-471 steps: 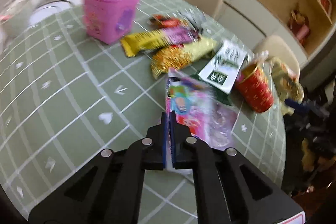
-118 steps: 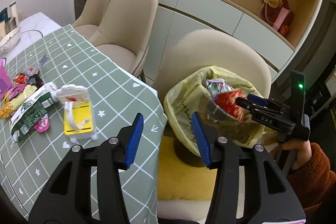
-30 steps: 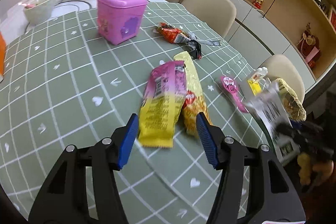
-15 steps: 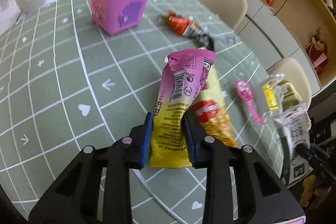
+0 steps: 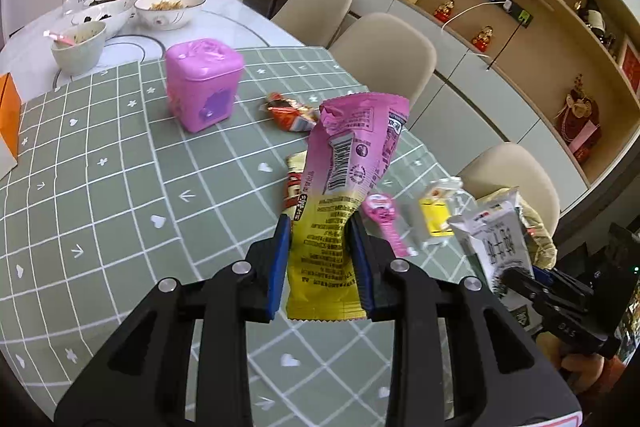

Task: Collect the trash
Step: 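Carry the pink-yellow packet and green-white carton over to the bin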

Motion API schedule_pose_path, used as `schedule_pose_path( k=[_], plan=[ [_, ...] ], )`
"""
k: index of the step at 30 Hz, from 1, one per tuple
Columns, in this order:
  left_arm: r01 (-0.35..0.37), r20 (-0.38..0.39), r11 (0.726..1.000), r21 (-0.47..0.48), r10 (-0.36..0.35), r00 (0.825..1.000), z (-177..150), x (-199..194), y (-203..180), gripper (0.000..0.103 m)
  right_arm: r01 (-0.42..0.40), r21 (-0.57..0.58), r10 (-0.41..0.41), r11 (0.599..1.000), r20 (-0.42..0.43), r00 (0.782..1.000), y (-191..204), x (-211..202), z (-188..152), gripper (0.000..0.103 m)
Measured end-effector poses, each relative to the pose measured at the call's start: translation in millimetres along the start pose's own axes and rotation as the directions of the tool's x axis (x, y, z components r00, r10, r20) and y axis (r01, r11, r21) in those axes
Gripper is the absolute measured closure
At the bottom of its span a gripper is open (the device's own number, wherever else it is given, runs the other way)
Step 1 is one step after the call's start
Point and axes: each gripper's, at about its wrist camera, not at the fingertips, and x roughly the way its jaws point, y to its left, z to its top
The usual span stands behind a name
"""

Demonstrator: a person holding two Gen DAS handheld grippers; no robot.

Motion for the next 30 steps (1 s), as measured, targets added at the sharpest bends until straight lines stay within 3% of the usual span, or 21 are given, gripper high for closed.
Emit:
schedule_pose_path(
  k=[12,21,26,30],
  plan=[
    [0.028,-0.032,0.997,0.077,-0.025,0.999,-5.0,11.3,-74.1,0.075,0.023,0.034,-0.026,0.999,0.104,0.994,-51.2,-43.2,3.7,0.070],
    [0.137,-0.010,0.972,0.192,-0.137,0.990,15.9,26.9,-187.0,0.075,0.108,0.046,-0.116,0.993,0.234,0.965,-126.7,-106.3,19.3,0.070],
    [0.210,-0.007,0.942,0.262,-0.216,0.976,17.8,47.0,-259.1,0.075,0.164,0.054,-0.173,0.985,0.277,0.945,-179.5,-137.7,16.5,0.070],
    [0.251,-0.046,0.922,0.297,-0.248,0.968,12.9,76.0,-307.7,0.075,0.219,0.061,-0.227,0.974,0.304,0.925,-218.8,-155.9,11.7,0.070]
  ],
)
